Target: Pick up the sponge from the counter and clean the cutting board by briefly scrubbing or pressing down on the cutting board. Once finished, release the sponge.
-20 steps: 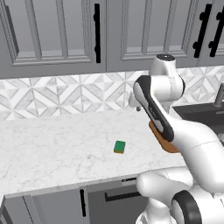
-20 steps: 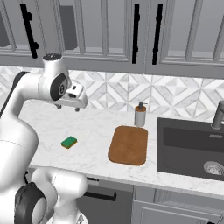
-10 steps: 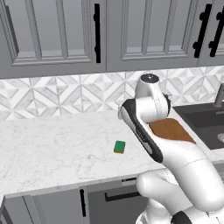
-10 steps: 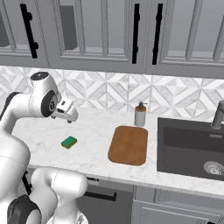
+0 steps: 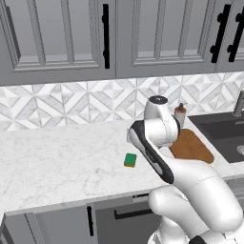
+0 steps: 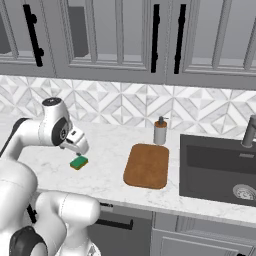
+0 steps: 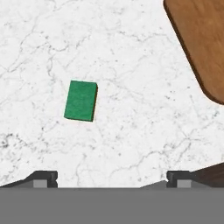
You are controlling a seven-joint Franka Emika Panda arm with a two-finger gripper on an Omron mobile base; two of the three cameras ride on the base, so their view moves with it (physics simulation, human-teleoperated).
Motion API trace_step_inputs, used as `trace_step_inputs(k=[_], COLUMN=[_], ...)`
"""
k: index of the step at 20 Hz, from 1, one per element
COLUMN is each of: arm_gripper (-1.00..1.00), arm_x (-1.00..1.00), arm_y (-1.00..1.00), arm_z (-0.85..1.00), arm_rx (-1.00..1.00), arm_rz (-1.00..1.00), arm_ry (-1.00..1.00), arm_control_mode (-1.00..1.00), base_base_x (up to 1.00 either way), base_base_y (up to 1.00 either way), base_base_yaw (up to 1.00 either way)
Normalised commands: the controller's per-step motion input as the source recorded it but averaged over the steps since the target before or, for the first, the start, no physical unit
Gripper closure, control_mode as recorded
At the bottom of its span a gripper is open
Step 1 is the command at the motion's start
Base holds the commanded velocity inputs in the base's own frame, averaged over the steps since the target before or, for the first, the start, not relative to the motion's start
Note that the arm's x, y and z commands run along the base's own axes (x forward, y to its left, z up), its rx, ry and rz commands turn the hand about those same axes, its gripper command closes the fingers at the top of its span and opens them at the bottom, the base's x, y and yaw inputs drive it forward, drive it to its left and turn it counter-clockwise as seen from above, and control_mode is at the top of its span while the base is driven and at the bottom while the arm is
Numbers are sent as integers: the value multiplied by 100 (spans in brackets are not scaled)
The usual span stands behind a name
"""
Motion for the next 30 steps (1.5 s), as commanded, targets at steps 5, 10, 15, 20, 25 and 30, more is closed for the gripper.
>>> trace_step_inputs(k=[5, 10, 15, 20, 25, 30], arm_gripper=[-100, -100, -100, -100, -100, -100], arm_x=[21, 35, 27, 19, 13, 10], arm_y=[14, 5, 3, 10, 14, 1], arm_z=[-26, -37, -49, -38, -25, -13], arm_rx=[1, 0, 0, 0, 0, 0], arm_rz=[0, 0, 0, 0, 0, 0], arm_ry=[28, 17, 5, 0, 0, -2], arm_control_mode=[-100, -100, -100, -100, -100, -100], base_base_x=[0, 0, 0, 0, 0, 0], base_base_y=[0, 0, 0, 0, 0, 0], base_base_yaw=[0, 0, 0, 0, 0, 0])
